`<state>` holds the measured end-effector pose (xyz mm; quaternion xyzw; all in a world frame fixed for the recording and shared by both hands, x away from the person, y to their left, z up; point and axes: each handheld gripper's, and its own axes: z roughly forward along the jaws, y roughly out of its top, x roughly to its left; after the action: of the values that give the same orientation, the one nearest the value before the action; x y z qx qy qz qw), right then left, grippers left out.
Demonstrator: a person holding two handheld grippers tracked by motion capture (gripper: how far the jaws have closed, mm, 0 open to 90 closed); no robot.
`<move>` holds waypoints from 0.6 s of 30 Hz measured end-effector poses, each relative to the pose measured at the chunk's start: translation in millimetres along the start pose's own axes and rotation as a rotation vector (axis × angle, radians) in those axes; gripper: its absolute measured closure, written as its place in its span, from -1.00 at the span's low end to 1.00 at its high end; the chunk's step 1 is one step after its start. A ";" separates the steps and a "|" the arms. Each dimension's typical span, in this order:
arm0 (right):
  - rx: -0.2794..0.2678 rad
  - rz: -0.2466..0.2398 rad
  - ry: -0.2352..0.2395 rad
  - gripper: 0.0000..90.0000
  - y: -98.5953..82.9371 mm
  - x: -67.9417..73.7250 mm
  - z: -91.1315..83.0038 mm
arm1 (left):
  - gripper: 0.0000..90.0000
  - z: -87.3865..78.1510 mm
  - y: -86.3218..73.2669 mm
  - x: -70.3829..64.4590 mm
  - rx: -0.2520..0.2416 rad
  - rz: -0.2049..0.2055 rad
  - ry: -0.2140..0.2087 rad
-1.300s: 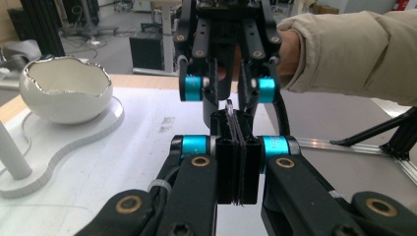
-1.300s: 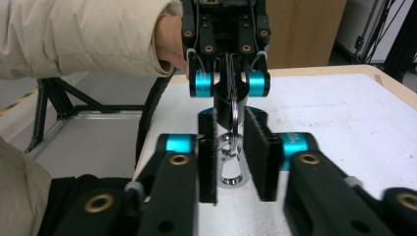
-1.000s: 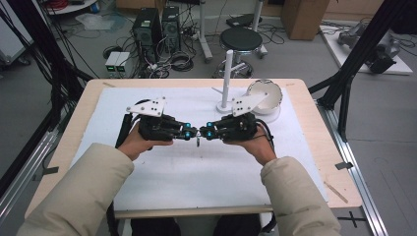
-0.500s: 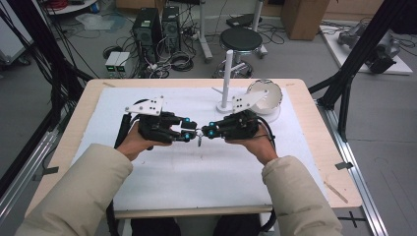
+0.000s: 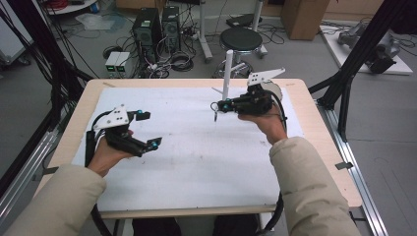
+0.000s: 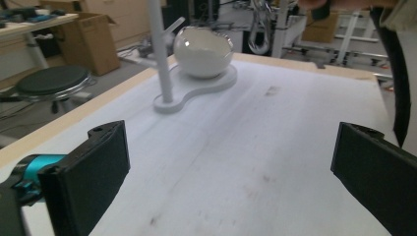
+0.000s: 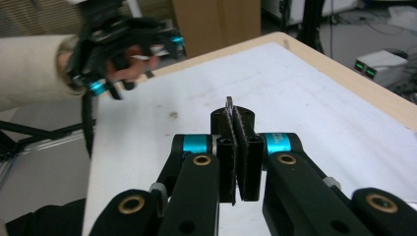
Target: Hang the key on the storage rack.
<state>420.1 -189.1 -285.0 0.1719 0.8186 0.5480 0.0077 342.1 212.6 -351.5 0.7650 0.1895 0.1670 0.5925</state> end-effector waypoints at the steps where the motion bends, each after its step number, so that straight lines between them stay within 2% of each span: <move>1: 0.009 0.000 -0.012 0.98 2.8 -4.5 -0.9 | -0.96 -6.7 -5.6 -0.5 -0.002 -0.003 0.014; 2: 0.009 0.000 -0.012 0.98 2.8 -4.5 -0.9 | -0.96 -13.4 -11.2 -1.0 -0.003 -0.008 0.033; 3: 0.031 0.006 -0.035 0.98 8.3 -12.8 -2.7 | -0.96 -24.6 -21.1 -1.1 -0.013 -0.014 0.062; 4: 0.031 0.006 -0.035 0.98 8.3 -12.8 -2.7 | -0.96 -24.6 -21.1 -1.1 -0.013 -0.014 0.062; 5: 0.036 0.014 -0.048 0.98 12.5 -20.0 -5.5 | -0.96 -37.6 -33.5 -1.9 -0.030 -0.043 0.102; 6: 0.044 0.018 -0.056 0.98 14.4 -23.3 -7.2 | -0.96 -37.6 -33.5 -1.9 -0.030 -0.043 0.102; 9: 0.059 0.029 -0.084 0.98 19.0 -32.7 -12.1 | -0.96 -55.3 -53.9 -6.1 -0.069 -0.089 0.162; 10: 0.060 0.029 -0.094 0.98 20.0 -35.5 -13.4 | -0.96 -55.3 -53.9 -6.1 -0.069 -0.089 0.162; 11: 0.066 0.038 -0.101 0.98 20.8 -38.1 -14.5 | -0.96 -62.4 -62.0 -9.2 -0.083 -0.103 0.197; 12: 0.074 0.043 -0.113 0.98 21.6 -40.6 -14.8 | -0.96 -62.4 -62.0 -9.2 -0.083 -0.103 0.197; 13: 0.088 0.054 -0.125 0.98 22.2 -42.6 -14.8 | -0.96 -67.8 -69.1 -13.1 -0.109 -0.107 0.229; 14: 0.088 0.054 -0.125 0.98 22.2 -42.6 -14.8 | -0.96 -67.8 -69.1 -13.1 -0.109 -0.107 0.229; 15: 0.104 0.060 -0.140 0.98 23.1 -46.8 -13.2 | -0.96 -71.9 -75.6 -17.7 -0.123 -0.091 0.265; 16: 0.104 0.060 -0.140 0.98 23.1 -46.8 -13.2 | -0.96 -71.9 -75.6 -17.7 -0.123 -0.091 0.265; 17: 0.113 0.069 -0.136 0.98 24.2 -50.9 -11.5 | -0.96 -75.5 -83.2 -22.7 -0.135 -0.075 0.305; 18: 0.118 0.069 -0.153 0.98 25.2 -53.2 -10.0 | -0.96 -77.2 -87.2 -25.1 -0.138 -0.068 0.319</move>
<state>475.0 -204.9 -267.7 0.2413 0.8401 0.4841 0.0413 275.1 285.2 -418.2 0.6794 0.2951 0.2789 0.6112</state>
